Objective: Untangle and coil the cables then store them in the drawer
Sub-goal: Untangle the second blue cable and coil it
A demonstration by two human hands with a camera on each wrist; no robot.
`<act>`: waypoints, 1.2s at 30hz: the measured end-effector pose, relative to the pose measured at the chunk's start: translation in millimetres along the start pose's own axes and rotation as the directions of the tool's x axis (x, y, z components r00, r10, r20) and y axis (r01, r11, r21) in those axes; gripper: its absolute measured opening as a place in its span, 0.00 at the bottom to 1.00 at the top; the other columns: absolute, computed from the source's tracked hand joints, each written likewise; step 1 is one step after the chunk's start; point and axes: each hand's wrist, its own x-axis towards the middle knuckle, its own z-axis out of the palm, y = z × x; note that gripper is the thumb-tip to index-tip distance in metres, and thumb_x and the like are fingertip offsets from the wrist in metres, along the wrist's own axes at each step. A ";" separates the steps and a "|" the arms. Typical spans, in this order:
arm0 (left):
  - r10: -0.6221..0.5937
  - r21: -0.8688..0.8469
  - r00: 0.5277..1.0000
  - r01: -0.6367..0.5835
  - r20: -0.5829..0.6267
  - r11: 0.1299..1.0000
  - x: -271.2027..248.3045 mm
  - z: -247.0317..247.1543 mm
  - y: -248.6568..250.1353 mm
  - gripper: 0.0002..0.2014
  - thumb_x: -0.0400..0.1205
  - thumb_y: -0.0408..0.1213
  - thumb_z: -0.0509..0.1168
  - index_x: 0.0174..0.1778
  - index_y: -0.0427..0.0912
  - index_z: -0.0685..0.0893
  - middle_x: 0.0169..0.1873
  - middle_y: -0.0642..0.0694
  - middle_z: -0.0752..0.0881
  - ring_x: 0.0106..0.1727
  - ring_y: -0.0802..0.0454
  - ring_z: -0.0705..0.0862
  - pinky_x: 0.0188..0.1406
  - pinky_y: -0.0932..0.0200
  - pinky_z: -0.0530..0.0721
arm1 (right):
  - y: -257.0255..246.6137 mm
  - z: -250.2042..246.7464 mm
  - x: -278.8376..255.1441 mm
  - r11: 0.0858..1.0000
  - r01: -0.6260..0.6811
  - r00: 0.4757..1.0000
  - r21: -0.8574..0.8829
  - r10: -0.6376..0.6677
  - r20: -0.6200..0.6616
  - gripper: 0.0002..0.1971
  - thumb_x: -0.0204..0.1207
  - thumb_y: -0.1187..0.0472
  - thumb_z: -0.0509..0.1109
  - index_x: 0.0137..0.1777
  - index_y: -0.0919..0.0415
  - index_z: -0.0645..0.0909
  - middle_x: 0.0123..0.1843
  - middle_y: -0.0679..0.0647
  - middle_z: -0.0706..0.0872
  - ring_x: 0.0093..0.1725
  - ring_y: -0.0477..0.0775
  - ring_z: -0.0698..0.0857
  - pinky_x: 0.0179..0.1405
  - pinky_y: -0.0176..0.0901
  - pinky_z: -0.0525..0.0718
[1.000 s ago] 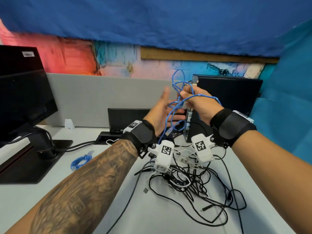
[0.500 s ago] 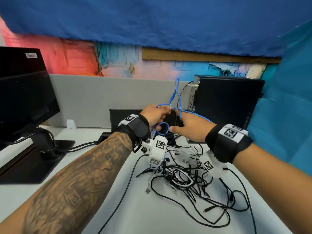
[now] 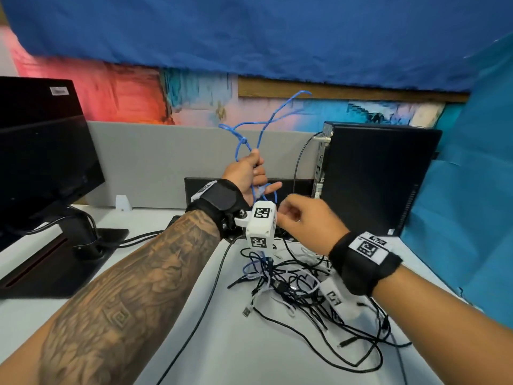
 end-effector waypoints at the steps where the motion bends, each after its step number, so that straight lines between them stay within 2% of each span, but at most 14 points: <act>1: -0.011 -0.007 0.999 0.012 0.037 1.000 -2.2 2.2 0.8 0.17 0.91 0.46 0.54 0.37 0.44 0.71 0.16 0.53 0.62 0.15 0.58 0.58 0.33 0.49 0.92 | 1.6 9.0 3.8 0.978 -0.110 0.992 0.175 0.097 0.080 0.13 0.82 0.49 0.71 0.42 0.57 0.80 0.35 0.49 0.86 0.34 0.44 0.83 0.39 0.44 0.80; 4: 0.008 0.062 0.998 -0.012 0.064 0.998 -0.2 -0.6 5.7 0.17 0.91 0.47 0.55 0.38 0.45 0.72 0.17 0.53 0.63 0.15 0.59 0.61 0.35 0.52 0.87 | 5.9 20.4 15.4 0.760 -0.312 0.949 0.570 0.221 0.225 0.11 0.87 0.61 0.67 0.41 0.61 0.75 0.28 0.51 0.79 0.25 0.48 0.79 0.31 0.41 0.82; 7: 0.112 0.233 0.994 -0.107 -0.007 0.967 6.9 -16.8 15.1 0.17 0.91 0.48 0.54 0.38 0.46 0.71 0.16 0.55 0.64 0.15 0.60 0.62 0.20 0.67 0.73 | 18.7 17.4 20.8 0.745 -0.375 0.925 0.552 0.339 0.170 0.08 0.86 0.57 0.67 0.47 0.59 0.80 0.27 0.47 0.71 0.23 0.45 0.69 0.22 0.39 0.72; 11: 0.146 0.193 0.989 -0.143 0.001 0.971 8.2 -32.9 26.2 0.17 0.91 0.48 0.53 0.37 0.47 0.71 0.17 0.55 0.61 0.16 0.58 0.60 0.22 0.64 0.74 | 51.9 16.4 22.1 0.673 -0.435 0.869 0.599 0.487 0.084 0.07 0.85 0.57 0.67 0.45 0.57 0.79 0.28 0.50 0.71 0.25 0.49 0.66 0.22 0.39 0.64; 15: 0.157 0.165 0.987 -0.152 -0.017 0.974 4.2 -32.4 28.8 0.17 0.91 0.48 0.54 0.38 0.47 0.71 0.18 0.54 0.62 0.16 0.59 0.58 0.15 0.69 0.59 | 70.1 20.0 22.6 0.741 -0.515 0.834 0.431 0.549 0.053 0.10 0.82 0.59 0.69 0.39 0.59 0.77 0.32 0.53 0.76 0.28 0.52 0.72 0.21 0.37 0.68; 19: 0.184 0.085 0.983 -0.185 0.018 0.979 -2.9 -21.1 37.0 0.17 0.91 0.49 0.53 0.37 0.47 0.70 0.17 0.55 0.61 0.16 0.60 0.56 0.13 0.70 0.54 | 84.7 13.1 28.8 0.762 -0.614 0.785 0.205 0.617 0.060 0.09 0.81 0.63 0.66 0.40 0.66 0.80 0.34 0.55 0.77 0.38 0.60 0.79 0.30 0.43 0.76; 22: 0.231 -0.030 0.973 -0.230 0.029 0.973 -5.9 -15.2 55.5 0.19 0.91 0.50 0.52 0.35 0.48 0.70 0.16 0.55 0.61 0.15 0.61 0.56 0.13 0.70 0.52 | 100.1 5.6 25.1 0.750 -0.658 0.752 0.068 0.650 0.111 0.11 0.80 0.65 0.65 0.34 0.62 0.76 0.33 0.55 0.75 0.37 0.60 0.75 0.30 0.40 0.72; 24: 0.261 -0.080 0.965 -0.259 0.016 0.963 -6.2 -11.8 67.5 0.19 0.91 0.49 0.52 0.35 0.47 0.69 0.16 0.55 0.61 0.15 0.60 0.55 0.13 0.70 0.53 | 105.0 2.5 23.8 0.753 -0.657 0.752 0.044 0.649 0.116 0.08 0.78 0.66 0.67 0.38 0.66 0.79 0.35 0.59 0.78 0.36 0.60 0.77 0.30 0.43 0.75; 26: 0.283 -0.132 0.959 -0.276 0.032 0.952 -5.5 -6.0 75.4 0.19 0.91 0.48 0.52 0.34 0.47 0.68 0.15 0.55 0.61 0.14 0.60 0.56 0.12 0.70 0.54 | 104.5 1.3 25.1 0.752 -0.659 0.747 -0.006 0.656 0.107 0.06 0.80 0.64 0.68 0.45 0.67 0.82 0.42 0.63 0.84 0.40 0.62 0.81 0.39 0.50 0.85; 29: 0.282 -0.139 0.955 -0.268 0.089 0.953 -6.3 5.5 78.8 0.19 0.91 0.51 0.53 0.35 0.47 0.68 0.17 0.54 0.61 0.15 0.60 0.56 0.11 0.69 0.53 | 90.6 0.8 27.8 0.844 -0.532 0.838 0.063 0.536 -0.102 0.12 0.82 0.51 0.71 0.57 0.58 0.85 0.59 0.60 0.86 0.53 0.59 0.85 0.60 0.54 0.86; 31: 0.277 -0.107 0.955 -0.267 0.105 0.958 -6.9 9.2 76.1 0.18 0.91 0.51 0.53 0.36 0.47 0.69 0.18 0.54 0.61 0.16 0.60 0.56 0.12 0.69 0.53 | 59.9 -3.2 25.0 0.921 -0.244 0.878 0.302 0.342 -0.333 0.09 0.82 0.52 0.71 0.58 0.54 0.84 0.60 0.54 0.83 0.55 0.51 0.83 0.58 0.45 0.82; 32: 0.275 -0.096 0.955 -0.265 0.110 0.959 -7.0 10.7 73.8 0.18 0.91 0.51 0.53 0.37 0.46 0.69 0.18 0.54 0.61 0.16 0.60 0.56 0.12 0.69 0.53 | 40.3 -5.9 23.2 0.916 -0.104 0.894 0.388 0.257 -0.368 0.05 0.82 0.56 0.72 0.55 0.54 0.84 0.56 0.53 0.84 0.51 0.48 0.83 0.54 0.40 0.81; 34: 0.262 -0.096 0.959 -0.252 0.112 0.963 -6.9 12.5 68.7 0.18 0.91 0.50 0.53 0.37 0.46 0.69 0.18 0.53 0.61 0.16 0.60 0.56 0.13 0.70 0.53 | 5.9 -5.9 19.7 0.880 0.007 0.983 0.474 0.081 -0.163 0.02 0.82 0.60 0.74 0.52 0.55 0.86 0.50 0.50 0.88 0.46 0.46 0.84 0.50 0.36 0.81; 36: 0.249 -0.098 0.962 -0.239 0.109 0.966 -6.6 13.2 66.2 0.18 0.91 0.50 0.53 0.37 0.46 0.69 0.18 0.53 0.61 0.16 0.59 0.56 0.13 0.69 0.52 | -14.0 5.4 16.7 0.902 -0.045 0.977 0.430 -0.050 0.207 0.09 0.81 0.57 0.76 0.58 0.56 0.89 0.53 0.49 0.92 0.51 0.49 0.89 0.56 0.38 0.85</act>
